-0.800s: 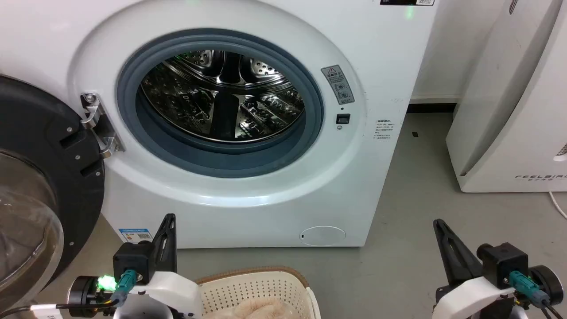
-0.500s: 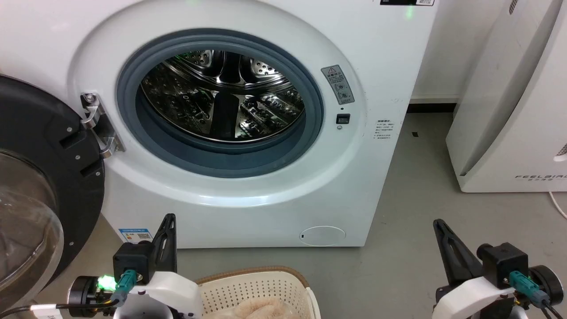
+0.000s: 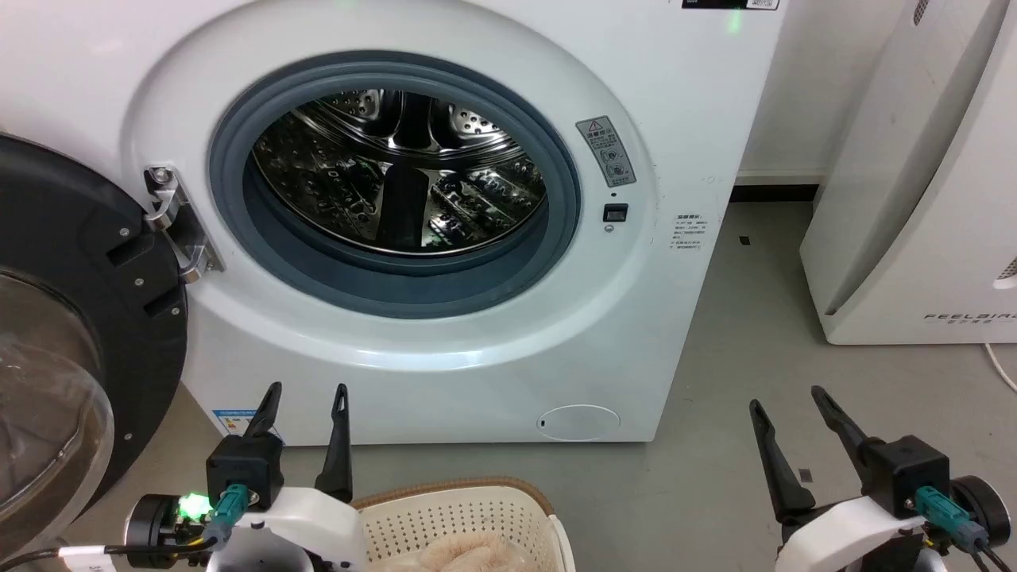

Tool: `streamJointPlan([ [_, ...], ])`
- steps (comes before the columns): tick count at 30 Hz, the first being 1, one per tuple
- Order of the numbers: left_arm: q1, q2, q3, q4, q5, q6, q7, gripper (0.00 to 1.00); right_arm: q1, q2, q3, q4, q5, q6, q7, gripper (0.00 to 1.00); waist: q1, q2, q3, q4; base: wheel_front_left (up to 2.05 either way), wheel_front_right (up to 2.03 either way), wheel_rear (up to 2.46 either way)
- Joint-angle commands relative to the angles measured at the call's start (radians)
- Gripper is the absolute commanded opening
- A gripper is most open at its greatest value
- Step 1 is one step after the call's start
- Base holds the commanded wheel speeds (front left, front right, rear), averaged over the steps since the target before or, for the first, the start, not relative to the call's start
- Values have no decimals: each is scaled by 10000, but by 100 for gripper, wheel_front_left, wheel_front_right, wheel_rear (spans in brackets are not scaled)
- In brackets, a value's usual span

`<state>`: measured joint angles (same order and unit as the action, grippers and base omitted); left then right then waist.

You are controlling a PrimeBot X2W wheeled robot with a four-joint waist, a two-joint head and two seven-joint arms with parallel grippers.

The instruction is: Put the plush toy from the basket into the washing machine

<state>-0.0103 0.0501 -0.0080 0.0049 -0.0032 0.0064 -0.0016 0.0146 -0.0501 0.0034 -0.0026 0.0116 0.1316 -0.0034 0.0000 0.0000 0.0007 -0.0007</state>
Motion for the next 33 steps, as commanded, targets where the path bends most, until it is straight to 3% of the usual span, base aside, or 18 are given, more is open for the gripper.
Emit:
streamJointPlan([
  [1,38,0,-30,-6,-60,61,-108,100,20,0,-42,-7,97,0,-103,100,0,0,5,-4,0,0,0],
  [17,79,0,-330,242,-231,142,-442,100,28,0,-131,-162,300,-2,-436,100,0,0,187,-86,0,0,0],
  [33,-340,0,-764,1381,-359,16,-776,100,-122,0,-101,-306,436,-3,-768,100,0,0,792,-271,0,0,0],
])
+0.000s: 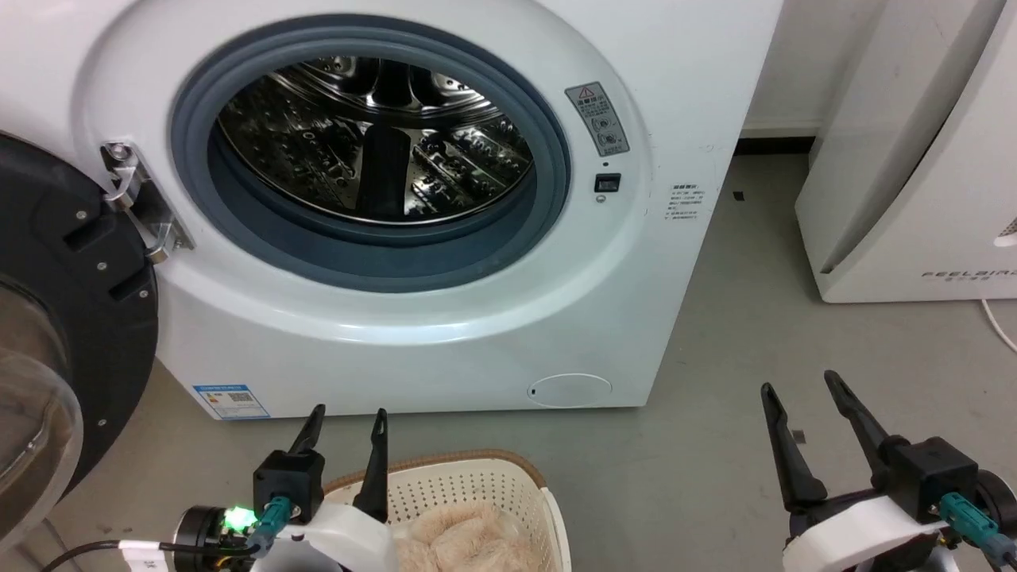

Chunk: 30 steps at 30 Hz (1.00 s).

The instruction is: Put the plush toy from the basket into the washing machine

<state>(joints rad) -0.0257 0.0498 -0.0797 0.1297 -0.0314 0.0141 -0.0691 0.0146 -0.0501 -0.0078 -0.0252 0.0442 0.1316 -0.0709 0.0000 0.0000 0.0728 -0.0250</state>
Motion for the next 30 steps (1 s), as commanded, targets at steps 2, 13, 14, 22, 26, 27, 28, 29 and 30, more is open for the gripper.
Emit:
streamJointPlan([
  [2,-271,5,-101,347,-89,-86,-143,100,-151,0,8,-105,127,-3,-135,100,0,0,163,-54,0,0,0],
  [13,-869,54,-342,1673,-186,-202,-372,100,-335,0,81,-242,224,-4,-363,100,0,0,820,-265,0,0,0],
  [14,-936,55,-370,1825,-200,-223,-393,100,-351,0,97,-256,236,-4,-384,100,0,0,886,-286,0,0,0],
  [22,-1596,122,-766,3263,-166,-428,-503,100,-499,0,108,-368,337,-4,-550,100,0,0,1446,-471,0,0,0],
  [26,-1855,166,-918,3815,-164,-511,-515,100,-566,0,122,-399,394,-5,-613,100,0,0,1672,-558,0,0,0],
  [27,-1943,185,-954,3997,-173,-528,-525,100,-585,0,128,-402,421,-5,-634,100,0,0,1750,-589,0,0,0],
  [28,-2032,201,-986,4180,-186,-543,-530,100,-607,0,138,-410,444,-5,-655,100,0,0,1828,-619,0,0,0],
  [29,-2120,217,-1029,4359,-191,-564,-533,100,-629,0,150,-422,465,-5,-675,100,0,0,1907,-653,0,0,0],
  [30,-2211,234,-1075,4534,-195,-586,-532,100,-651,0,157,-436,491,-5,-696,100,0,0,1995,-688,0,0,0],
])
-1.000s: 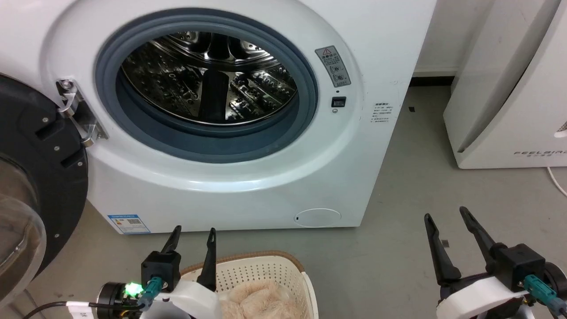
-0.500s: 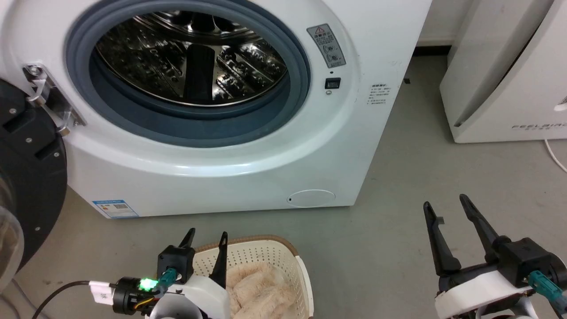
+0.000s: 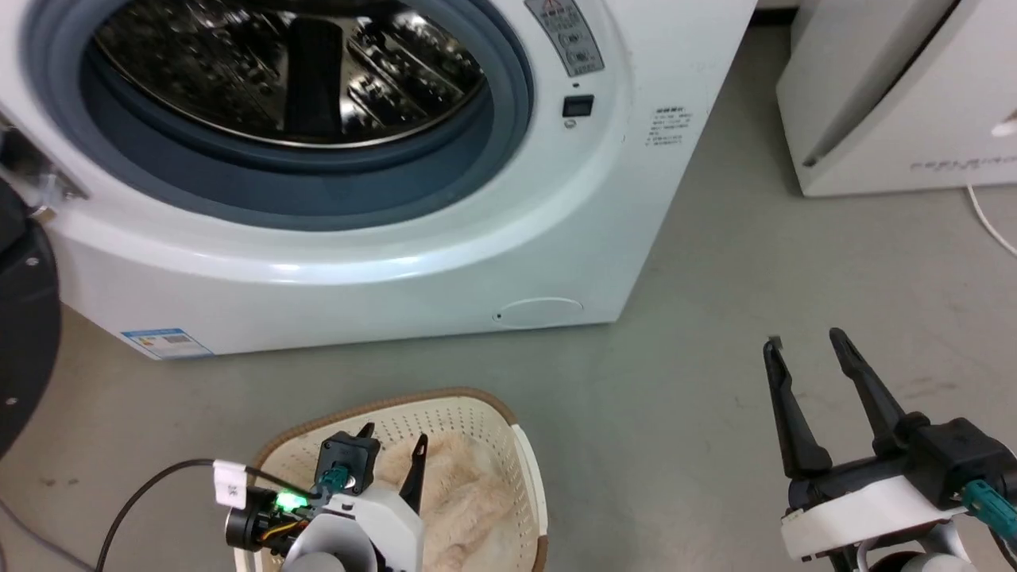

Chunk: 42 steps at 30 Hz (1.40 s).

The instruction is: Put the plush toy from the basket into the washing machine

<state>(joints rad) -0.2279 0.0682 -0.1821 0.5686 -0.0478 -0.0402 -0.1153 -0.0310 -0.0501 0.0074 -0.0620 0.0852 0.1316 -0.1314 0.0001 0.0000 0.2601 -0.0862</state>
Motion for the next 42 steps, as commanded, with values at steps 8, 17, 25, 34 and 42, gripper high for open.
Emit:
streamJointPlan([
  [8,-915,245,-432,1525,-148,-280,46,100,-405,0,70,-139,267,-6,-256,100,-1,0,840,-327,0,0,0],
  [17,-1565,465,-1360,2732,-192,-451,361,100,-700,0,101,-242,572,-6,-443,100,-1,0,1727,-695,0,0,0],
  [25,-2249,637,-2456,3447,-1080,-541,814,100,-936,0,-83,-259,1193,-7,-610,100,-1,0,2610,-969,0,0,0],
  [34,-3303,1382,-3596,4464,-1194,-605,1161,100,-1195,0,-127,-487,1114,-8,-797,100,-1,0,3557,-1336,0,0,0],
  [42,-4046,1544,-4068,5384,-1406,-610,1159,100,-1394,0,-246,-643,1268,-8,-963,100,-1,0,4420,-1531,0,0,0],
])
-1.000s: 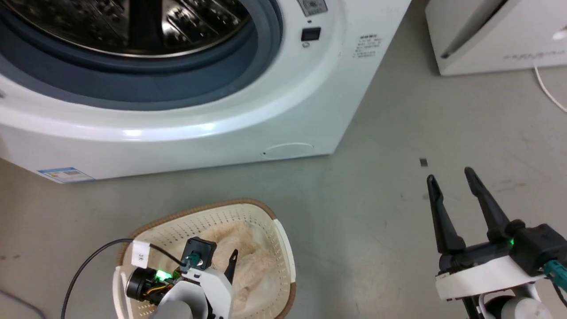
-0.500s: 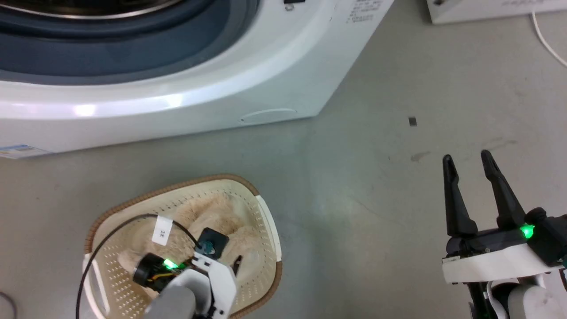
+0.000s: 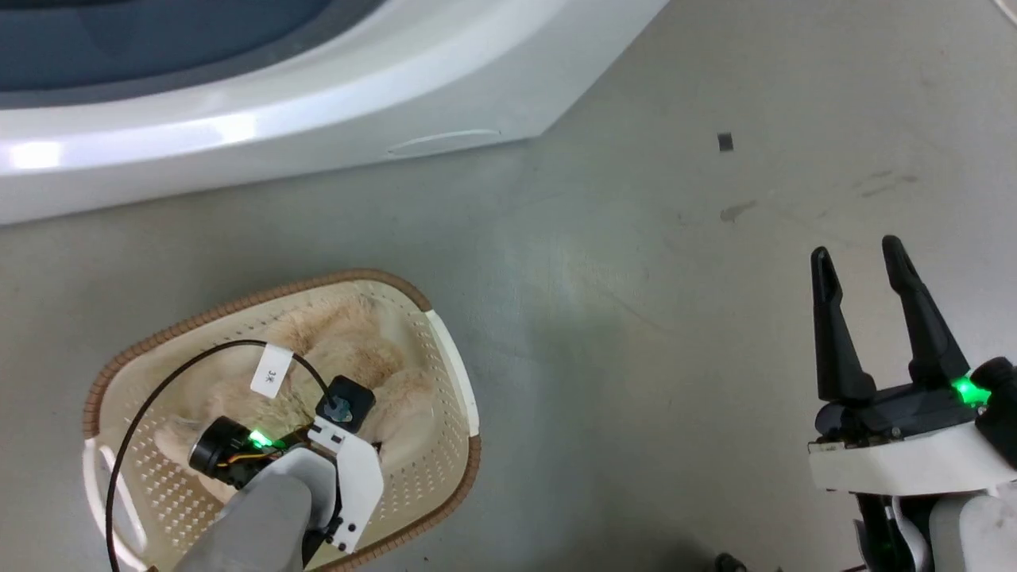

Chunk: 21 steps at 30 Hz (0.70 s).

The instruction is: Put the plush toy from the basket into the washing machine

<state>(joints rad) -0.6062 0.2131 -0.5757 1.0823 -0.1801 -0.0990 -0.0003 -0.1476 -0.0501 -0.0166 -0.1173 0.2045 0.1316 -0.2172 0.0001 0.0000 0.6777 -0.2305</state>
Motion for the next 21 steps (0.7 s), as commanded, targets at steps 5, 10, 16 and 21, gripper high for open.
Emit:
streamJointPlan([
  [5,-725,201,-418,787,-184,235,-261,100,-380,-1,34,-140,164,-9,-210,100,-1,0,749,-168,0,0,0],
  [10,-1119,255,-706,1329,-338,299,-404,32,-485,-1,100,-164,212,-9,-313,100,-1,0,1167,-214,0,0,0],
  [16,-1367,283,-952,1981,-686,226,-604,0,-658,-1,139,-136,247,-9,-438,100,-1,0,1349,-241,0,0,0],
  [21,-1047,183,-900,2040,-897,293,-988,0,-675,-1,88,18,219,-9,-446,100,-1,0,683,-130,0,0,0],
])
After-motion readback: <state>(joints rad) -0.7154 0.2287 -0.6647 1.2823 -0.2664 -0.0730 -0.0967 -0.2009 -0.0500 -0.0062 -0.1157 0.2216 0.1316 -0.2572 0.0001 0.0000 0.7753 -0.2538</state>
